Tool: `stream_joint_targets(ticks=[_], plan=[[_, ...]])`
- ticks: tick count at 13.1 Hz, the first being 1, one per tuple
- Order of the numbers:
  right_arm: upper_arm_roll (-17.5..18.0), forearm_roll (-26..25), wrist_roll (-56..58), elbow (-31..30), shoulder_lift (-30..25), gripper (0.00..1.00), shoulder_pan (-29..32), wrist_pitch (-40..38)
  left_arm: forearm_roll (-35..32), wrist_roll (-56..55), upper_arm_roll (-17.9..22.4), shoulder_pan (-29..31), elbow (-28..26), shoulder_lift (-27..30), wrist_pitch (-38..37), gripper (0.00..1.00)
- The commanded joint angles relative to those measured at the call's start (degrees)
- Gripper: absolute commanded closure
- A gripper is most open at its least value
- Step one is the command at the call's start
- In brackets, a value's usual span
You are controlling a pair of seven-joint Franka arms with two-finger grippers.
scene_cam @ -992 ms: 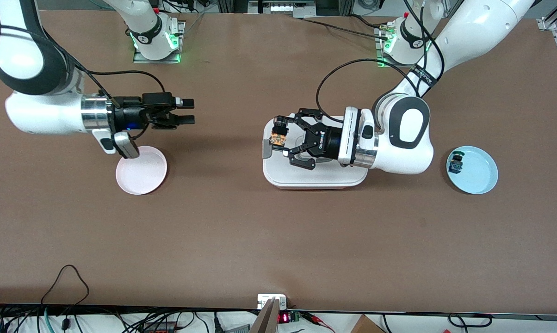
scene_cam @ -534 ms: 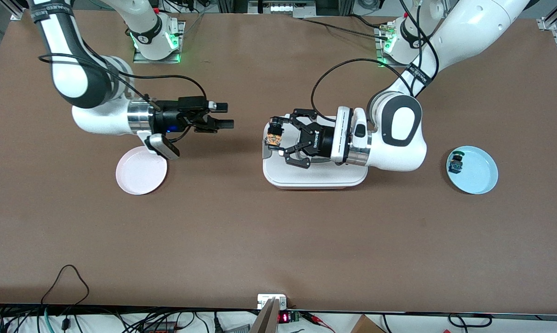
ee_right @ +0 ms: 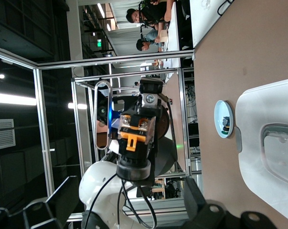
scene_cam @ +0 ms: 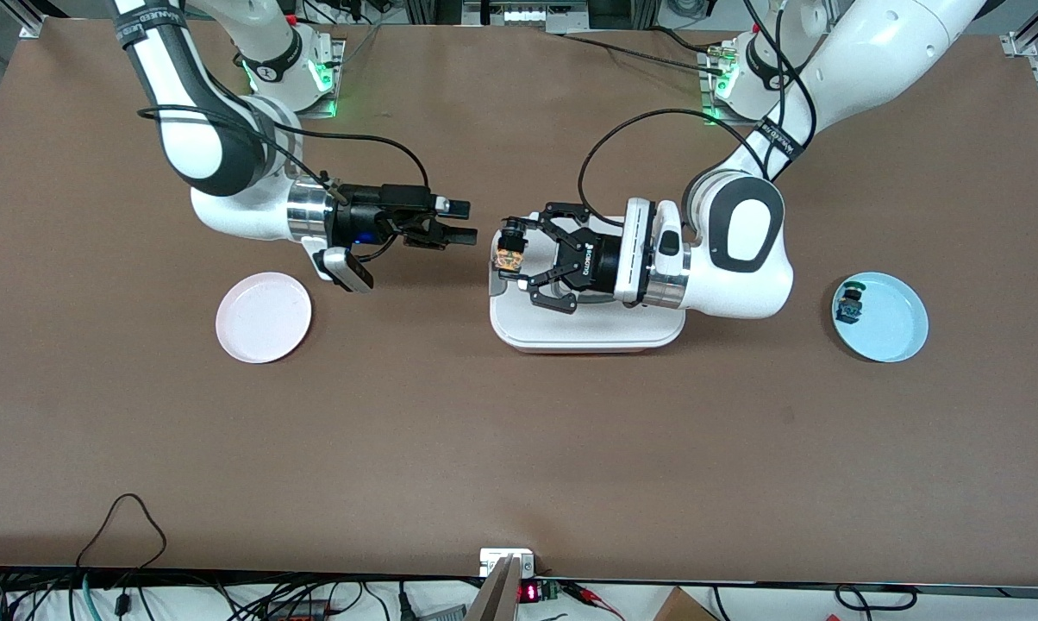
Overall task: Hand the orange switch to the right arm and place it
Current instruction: 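Reach the right gripper toward the switch held by the left gripper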
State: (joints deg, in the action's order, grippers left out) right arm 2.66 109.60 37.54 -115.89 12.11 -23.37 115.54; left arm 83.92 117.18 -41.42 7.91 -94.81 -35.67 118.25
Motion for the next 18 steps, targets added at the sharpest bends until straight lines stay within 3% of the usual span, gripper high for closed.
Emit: stream_joint_targets(ticks=[1,6,12,15,18], plan=[[-0.19,2.97,0.78,3.03,2.30,0.04,-2.72,3.55,2.39,2.26,-0.16,0.00,-1.08,0.60,0.40,1.00],[-0.19,4.83,0.95,4.88,3.71,0.11,-4.05,4.96,2.48,2.26,-0.24,-0.09,-1.08,0.60,0.40,1.00],[-0.19,4.83,0.95,6.29,4.85,0.33,-4.05,5.05,2.48,2.26,-0.33,-0.18,-1.08,0.60,0.40,1.00],[-0.19,4.83,1.04,6.55,4.94,0.53,-4.05,5.13,2.48,2.26,-0.33,-0.09,-1.08,0.60,0.40,1.00],[-0.19,4.74,1.04,6.55,4.94,0.85,-3.88,5.14,2.48,2.26,-0.33,0.08,-1.08,0.60,0.31,1.00]])
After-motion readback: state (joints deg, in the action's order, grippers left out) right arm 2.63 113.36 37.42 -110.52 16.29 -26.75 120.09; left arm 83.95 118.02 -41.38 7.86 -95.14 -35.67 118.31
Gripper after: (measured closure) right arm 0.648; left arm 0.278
